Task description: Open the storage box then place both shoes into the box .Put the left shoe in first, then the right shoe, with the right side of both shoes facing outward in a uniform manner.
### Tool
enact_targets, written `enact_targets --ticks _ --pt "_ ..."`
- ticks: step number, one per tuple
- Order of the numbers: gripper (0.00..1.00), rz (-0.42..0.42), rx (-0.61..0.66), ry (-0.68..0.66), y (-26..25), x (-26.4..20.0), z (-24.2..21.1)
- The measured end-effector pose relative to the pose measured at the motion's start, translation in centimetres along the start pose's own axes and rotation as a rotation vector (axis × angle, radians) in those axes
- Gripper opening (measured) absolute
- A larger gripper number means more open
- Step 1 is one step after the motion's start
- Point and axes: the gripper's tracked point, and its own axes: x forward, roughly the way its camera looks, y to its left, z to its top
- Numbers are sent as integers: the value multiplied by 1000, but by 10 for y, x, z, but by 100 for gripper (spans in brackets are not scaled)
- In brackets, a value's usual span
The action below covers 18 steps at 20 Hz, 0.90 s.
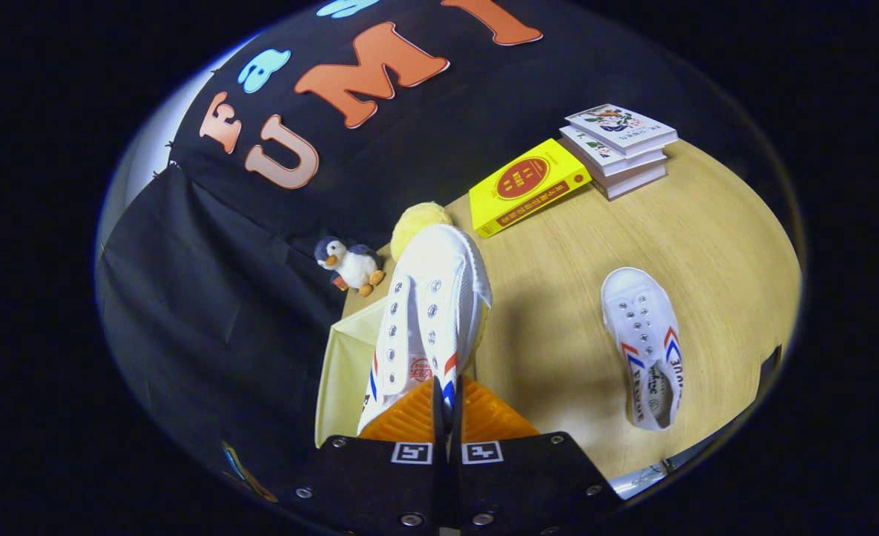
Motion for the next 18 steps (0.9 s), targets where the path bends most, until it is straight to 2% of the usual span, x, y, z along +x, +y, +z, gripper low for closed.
enact_targets --ticks 6,14,18 --pt "0 73 -44 56 84 33 -37" --pt "0 9 -114 176 108 106 -102" --pt "0 -36 -165 231 109 124 -123"
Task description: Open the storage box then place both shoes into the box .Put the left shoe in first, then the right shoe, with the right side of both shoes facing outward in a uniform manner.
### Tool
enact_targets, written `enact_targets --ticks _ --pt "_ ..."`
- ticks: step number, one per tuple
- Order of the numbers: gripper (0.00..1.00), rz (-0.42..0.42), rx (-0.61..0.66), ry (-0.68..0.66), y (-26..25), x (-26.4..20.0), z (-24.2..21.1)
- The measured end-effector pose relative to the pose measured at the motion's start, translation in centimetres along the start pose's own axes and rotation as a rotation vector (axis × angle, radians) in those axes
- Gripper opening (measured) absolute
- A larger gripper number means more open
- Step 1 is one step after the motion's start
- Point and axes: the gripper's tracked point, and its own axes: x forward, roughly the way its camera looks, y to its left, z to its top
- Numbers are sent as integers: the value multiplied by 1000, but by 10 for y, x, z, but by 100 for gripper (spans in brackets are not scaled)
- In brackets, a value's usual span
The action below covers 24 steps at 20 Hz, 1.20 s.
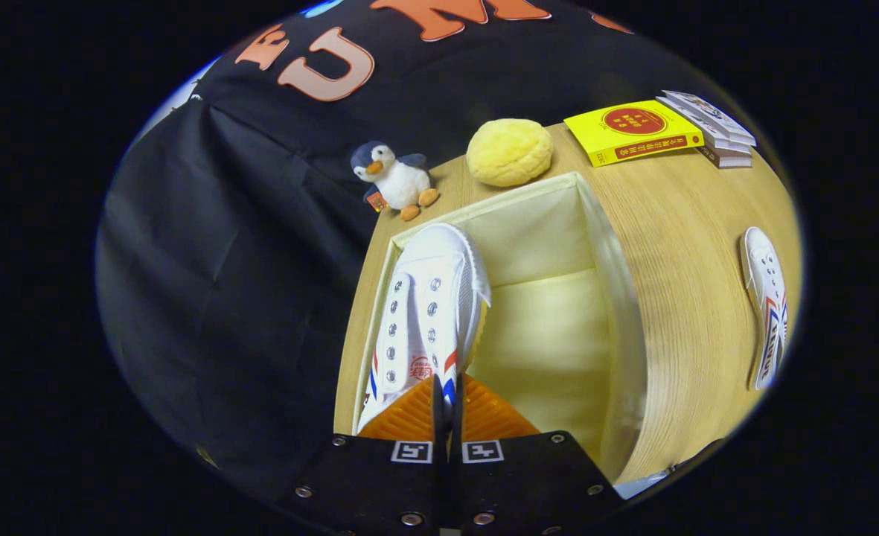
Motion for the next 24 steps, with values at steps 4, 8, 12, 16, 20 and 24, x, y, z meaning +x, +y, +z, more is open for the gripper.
enact_targets --ticks 4,8,12,16,20,24 --pt "0 -27 1 34 -2 14 -8" --pt "2 -81 -23 64 -10 33 -13" --pt "24 -3 -2 26 10 26 2" --pt "70 -17 -13 -14 4 11 15" --pt "99 10 6 -71 -1 -16 31" --pt "98 22 -2 -150 -14 -54 56"
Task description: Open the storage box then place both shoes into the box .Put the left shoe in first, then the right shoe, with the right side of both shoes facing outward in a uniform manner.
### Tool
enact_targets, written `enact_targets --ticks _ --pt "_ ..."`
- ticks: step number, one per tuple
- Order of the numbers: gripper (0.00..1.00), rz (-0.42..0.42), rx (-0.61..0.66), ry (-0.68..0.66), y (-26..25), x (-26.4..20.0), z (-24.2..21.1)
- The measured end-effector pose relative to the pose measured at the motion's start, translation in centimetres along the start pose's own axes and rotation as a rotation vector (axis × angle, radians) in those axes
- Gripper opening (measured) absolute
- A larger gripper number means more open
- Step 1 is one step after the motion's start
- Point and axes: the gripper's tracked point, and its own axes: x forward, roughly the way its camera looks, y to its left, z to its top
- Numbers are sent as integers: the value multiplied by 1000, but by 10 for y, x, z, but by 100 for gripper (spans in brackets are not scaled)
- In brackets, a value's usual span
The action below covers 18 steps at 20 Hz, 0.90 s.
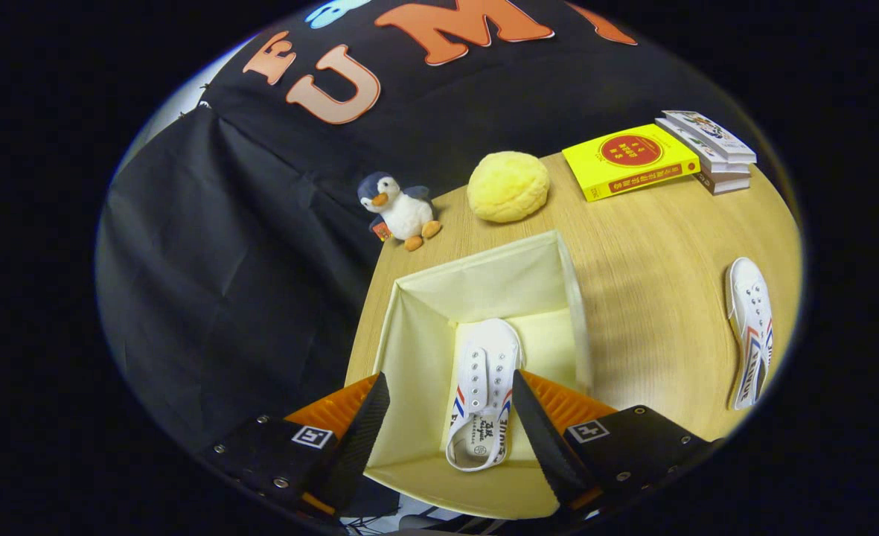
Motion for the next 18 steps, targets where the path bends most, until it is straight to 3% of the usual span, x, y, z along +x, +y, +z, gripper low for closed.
enact_targets --ticks 6,18 --pt "98 -47 0 -100 -52 -52 37" --pt "98 -314 64 -117 -239 -111 38"
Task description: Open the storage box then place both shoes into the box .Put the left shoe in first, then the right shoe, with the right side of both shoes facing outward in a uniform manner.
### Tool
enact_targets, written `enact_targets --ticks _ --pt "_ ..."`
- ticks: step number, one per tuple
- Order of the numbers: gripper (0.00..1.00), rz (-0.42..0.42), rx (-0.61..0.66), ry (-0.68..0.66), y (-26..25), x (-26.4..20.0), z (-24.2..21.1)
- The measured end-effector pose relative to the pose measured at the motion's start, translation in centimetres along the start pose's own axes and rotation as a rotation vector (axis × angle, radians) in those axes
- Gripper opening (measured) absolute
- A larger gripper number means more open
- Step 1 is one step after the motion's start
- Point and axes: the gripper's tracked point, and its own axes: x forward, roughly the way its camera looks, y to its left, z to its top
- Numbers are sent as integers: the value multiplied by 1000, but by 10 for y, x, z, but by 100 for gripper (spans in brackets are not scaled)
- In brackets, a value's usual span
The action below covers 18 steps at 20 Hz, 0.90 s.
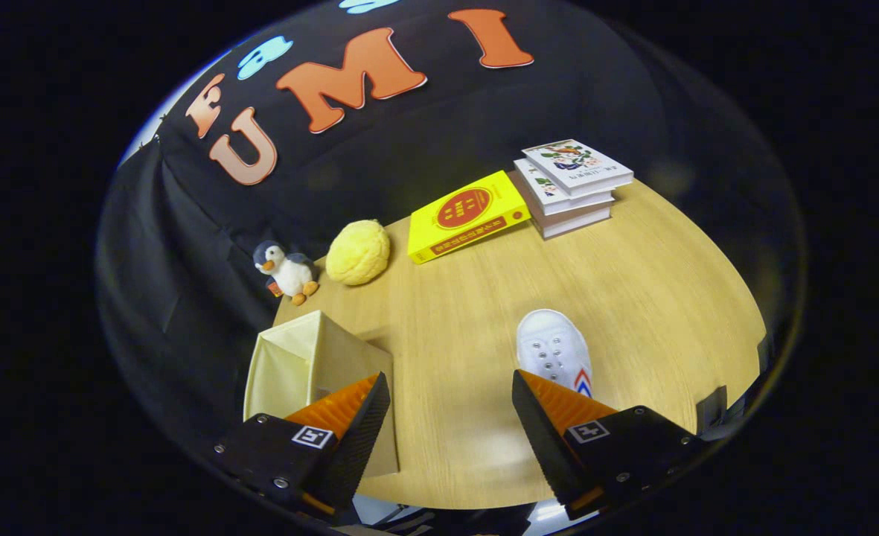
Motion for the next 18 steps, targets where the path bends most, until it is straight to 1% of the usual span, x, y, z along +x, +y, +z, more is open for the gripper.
enact_targets --ticks 5,8,13,16,18 --pt "98 -116 -52 51 -79 12 -21" --pt "98 -161 -89 104 -110 22 -39" --pt "99 -187 -181 173 -137 43 -59" --pt "98 -181 -214 201 -141 57 -65" --pt "93 -169 -242 223 -135 65 -70"
